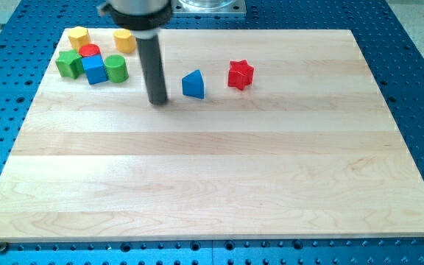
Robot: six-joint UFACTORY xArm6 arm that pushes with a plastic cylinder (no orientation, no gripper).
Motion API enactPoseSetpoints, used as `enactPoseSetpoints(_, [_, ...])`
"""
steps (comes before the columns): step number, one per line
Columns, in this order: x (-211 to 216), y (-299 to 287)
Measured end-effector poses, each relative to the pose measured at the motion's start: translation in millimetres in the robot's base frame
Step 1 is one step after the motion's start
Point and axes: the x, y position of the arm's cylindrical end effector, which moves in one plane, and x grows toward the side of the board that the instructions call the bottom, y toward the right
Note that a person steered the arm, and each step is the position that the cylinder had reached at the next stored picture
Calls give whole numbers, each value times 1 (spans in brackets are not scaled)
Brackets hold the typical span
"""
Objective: Move the cube to the top left side of the triangle
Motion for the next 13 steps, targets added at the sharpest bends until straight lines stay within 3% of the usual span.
enactPoseSetpoints(2, [-38, 36])
enactPoseSetpoints(3, [-19, 19])
enactPoseSetpoints(5, [0, -164])
enactPoseSetpoints(7, [-74, -227])
enactPoseSetpoints(8, [-96, -224])
enactPoseSetpoints(9, [-96, -151])
enactPoseSetpoints(10, [-91, -134])
enactPoseSetpoints(12, [-26, -111])
enactPoseSetpoints(13, [-16, -111])
